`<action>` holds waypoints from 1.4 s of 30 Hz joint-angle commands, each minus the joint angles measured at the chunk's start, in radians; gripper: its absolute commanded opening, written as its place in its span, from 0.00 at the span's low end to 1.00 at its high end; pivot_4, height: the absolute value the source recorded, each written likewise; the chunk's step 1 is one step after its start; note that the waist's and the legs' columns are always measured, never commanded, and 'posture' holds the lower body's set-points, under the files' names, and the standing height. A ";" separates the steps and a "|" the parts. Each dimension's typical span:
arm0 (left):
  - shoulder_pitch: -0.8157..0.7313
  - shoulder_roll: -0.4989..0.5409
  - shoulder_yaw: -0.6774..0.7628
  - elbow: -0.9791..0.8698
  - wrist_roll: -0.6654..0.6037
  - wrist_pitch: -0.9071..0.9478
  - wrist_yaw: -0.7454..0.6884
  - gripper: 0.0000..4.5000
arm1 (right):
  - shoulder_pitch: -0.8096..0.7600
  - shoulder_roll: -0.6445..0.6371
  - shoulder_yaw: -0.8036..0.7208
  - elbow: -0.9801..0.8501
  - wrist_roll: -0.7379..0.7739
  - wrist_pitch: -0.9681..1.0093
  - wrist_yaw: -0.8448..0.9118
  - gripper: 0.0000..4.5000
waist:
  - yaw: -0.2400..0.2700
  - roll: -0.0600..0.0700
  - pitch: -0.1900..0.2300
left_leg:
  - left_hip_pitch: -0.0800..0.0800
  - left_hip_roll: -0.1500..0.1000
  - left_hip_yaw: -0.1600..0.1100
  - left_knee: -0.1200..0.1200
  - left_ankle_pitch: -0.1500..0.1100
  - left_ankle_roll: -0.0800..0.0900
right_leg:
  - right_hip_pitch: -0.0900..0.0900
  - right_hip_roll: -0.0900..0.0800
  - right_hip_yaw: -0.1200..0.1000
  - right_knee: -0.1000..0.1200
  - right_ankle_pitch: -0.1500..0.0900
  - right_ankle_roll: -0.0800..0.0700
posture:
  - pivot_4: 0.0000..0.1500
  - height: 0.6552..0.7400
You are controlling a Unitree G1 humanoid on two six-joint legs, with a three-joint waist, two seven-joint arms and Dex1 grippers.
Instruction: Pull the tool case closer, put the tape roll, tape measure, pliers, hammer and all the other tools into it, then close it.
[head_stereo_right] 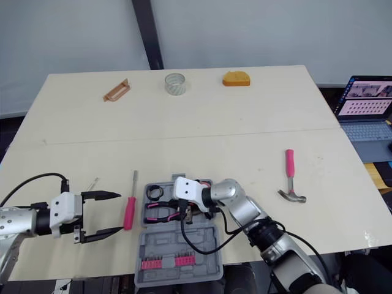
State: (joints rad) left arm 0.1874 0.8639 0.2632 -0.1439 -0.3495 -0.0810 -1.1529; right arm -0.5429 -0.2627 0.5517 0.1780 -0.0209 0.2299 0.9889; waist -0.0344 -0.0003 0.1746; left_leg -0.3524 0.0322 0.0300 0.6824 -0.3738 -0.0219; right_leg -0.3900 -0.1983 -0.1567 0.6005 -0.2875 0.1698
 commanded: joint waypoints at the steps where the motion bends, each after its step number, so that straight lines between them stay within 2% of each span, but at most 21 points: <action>1: 0.011 -0.007 0.016 -0.014 -0.007 -0.018 0.005 1.00 | 0.028 -0.013 0.041 0.065 -0.052 0.077 -0.002 0.01 | 0.000 0.000 -0.001 | 0.000 0.000 0.000 0.000 0.000 0.000 | 0.000 0.000 0.000 0.000 0.000 0.000 | 1.00 1.00; 9: 0.012 -0.009 0.010 -0.008 -0.005 -0.022 0.007 1.00 | 0.051 -0.030 0.086 0.110 -0.072 0.158 0.010 0.01 | 0.004 0.004 -0.012 | 0.004 0.000 0.000 -0.001 0.000 0.000 | 0.004 0.000 0.000 0.000 0.000 0.000 | 1.00 1.00; 13: 0.015 -0.010 0.009 -0.008 -0.004 -0.024 0.006 1.00 | 0.053 -0.035 0.102 0.124 -0.080 0.174 0.014 0.01 | 0.006 0.008 -0.019 | 0.017 0.000 0.001 -0.008 -0.001 0.000 | 0.017 0.000 0.000 -0.007 0.000 0.000 | 1.00 1.00; 17: 0.015 -0.010 0.008 -0.006 -0.002 -0.026 0.006 1.00 | 0.051 -0.041 0.117 0.137 -0.091 0.199 0.014 0.01 | 0.007 0.010 -0.024 | 0.017 0.000 0.001 -0.009 -0.001 0.000 | 0.017 0.000 0.000 -0.007 0.000 0.000 | 1.00 1.00; 21: 0.011 -0.011 0.004 -0.002 0.001 -0.028 0.009 1.00 | 0.057 -0.023 0.092 0.141 -0.068 0.138 -0.002 0.01 | 0.007 0.010 -0.027 | 0.018 0.000 0.001 -0.009 -0.001 0.000 | 0.017 0.000 0.000 -0.007 0.000 0.000 | 1.00 1.00; 28: 0.001 -0.025 -0.011 0.001 0.009 -0.026 0.031 1.00 | 0.083 0.017 -0.061 -0.013 0.111 0.057 0.050 0.01 | 0.006 0.010 -0.026 | 0.017 0.000 0.001 -0.011 -0.001 0.000 | 0.016 0.000 -0.001 -0.009 0.000 0.000 | 1.00 1.00; 33: -0.006 -0.030 -0.021 0.005 0.027 -0.016 0.055 1.00 | 0.092 -0.016 -0.194 -0.183 0.268 0.133 0.088 0.01 | 0.005 0.010 -0.021 | 0.016 0.000 0.003 -0.011 -0.001 0.000 | 0.015 0.000 0.000 -0.010 0.000 0.000 | 1.00 1.00; 36: -0.018 -0.027 0.002 0.016 0.004 0.026 0.077 1.00 | 0.114 -0.103 -0.287 -0.291 0.347 0.237 0.096 0.18 | 0.007 0.010 -0.021 | 0.016 0.000 0.003 -0.012 -0.001 0.000 | 0.015 0.000 0.000 -0.010 0.000 0.000 | 1.00 1.00; 40: -0.010 -0.027 0.064 0.018 -0.034 0.112 0.116 1.00 | 0.206 -0.290 -0.435 -0.402 0.437 0.335 0.128 0.59 | 0.016 0.009 -0.018 | 0.015 0.000 0.003 -0.012 -0.001 0.000 | 0.015 0.000 -0.001 -0.011 0.000 0.000 | 1.00 1.00; 42: 0.006 -0.027 0.103 0.029 -0.046 0.143 0.133 1.00 | 0.258 -0.376 -0.508 -0.427 0.471 0.361 0.135 0.84 | 0.021 0.008 -0.015 | 0.015 0.000 0.003 -0.012 -0.001 0.000 | 0.015 0.000 -0.001 -0.012 0.000 0.000 | 1.00 1.00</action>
State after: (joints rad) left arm 0.1859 0.8358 0.3254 -0.1075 -0.3682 0.0455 -1.0341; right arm -0.2872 -0.6271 0.0932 -0.1945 0.4060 0.5773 1.1041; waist -0.0136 0.0076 0.1599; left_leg -0.3376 0.0324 0.0337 0.6709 -0.3752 -0.0214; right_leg -0.3753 -0.1982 -0.1571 0.5885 -0.2877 0.1696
